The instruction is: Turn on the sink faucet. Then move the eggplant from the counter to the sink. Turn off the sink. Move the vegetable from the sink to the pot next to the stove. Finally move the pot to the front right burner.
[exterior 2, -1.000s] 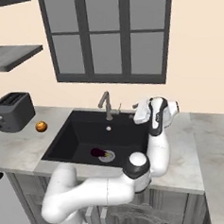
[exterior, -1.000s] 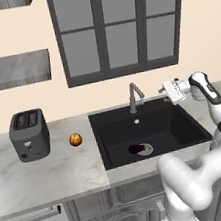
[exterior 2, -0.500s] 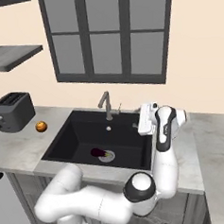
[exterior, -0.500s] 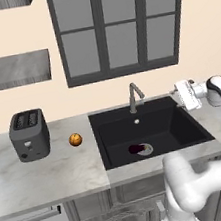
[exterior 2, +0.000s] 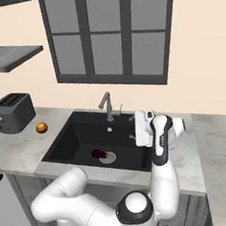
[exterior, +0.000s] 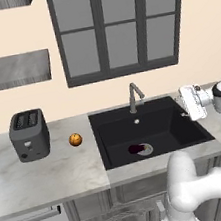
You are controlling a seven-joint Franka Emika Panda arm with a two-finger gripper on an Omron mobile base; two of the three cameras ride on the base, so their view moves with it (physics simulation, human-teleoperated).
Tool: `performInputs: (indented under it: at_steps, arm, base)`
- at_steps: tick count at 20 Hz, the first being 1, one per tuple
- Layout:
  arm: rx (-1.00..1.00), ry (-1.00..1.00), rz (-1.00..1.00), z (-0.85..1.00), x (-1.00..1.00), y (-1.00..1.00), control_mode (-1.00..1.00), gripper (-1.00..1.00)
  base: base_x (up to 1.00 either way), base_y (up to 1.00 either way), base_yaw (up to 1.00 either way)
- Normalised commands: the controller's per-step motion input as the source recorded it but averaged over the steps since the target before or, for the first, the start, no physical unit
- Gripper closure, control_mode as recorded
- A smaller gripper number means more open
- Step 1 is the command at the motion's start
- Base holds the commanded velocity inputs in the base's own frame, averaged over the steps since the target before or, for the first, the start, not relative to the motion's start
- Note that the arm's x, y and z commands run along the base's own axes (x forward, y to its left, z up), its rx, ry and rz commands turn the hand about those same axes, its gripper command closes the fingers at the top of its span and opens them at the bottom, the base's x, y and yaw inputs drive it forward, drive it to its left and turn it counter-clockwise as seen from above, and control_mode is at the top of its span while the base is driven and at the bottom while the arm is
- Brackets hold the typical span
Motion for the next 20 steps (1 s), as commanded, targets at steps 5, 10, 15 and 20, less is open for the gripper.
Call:
performInputs:
  at_steps: [5, 10, 15, 20]
  arm:
    - [-0.16, -0.31, 0.13, 0.02, -0.08, 0.34, -1.0, -1.0]
    - [-0.17, -0.25, 0.09, 0.04, -0.07, 0.39, -1.0, -1.0]
    - [-0.19, -0.26, 0.08, 0.12, -0.12, 0.4, -1.0, -1.0]
    - [-0.21, -0.27, 0.07, 0.23, -0.25, 0.4, -1.0, -1.0]
  base:
    - [0.0, 0.0, 0.0]
    - [0.0, 0.0, 0.0]
    - [0.0, 0.0, 0.0]
    - [0.0, 0.0, 0.0]
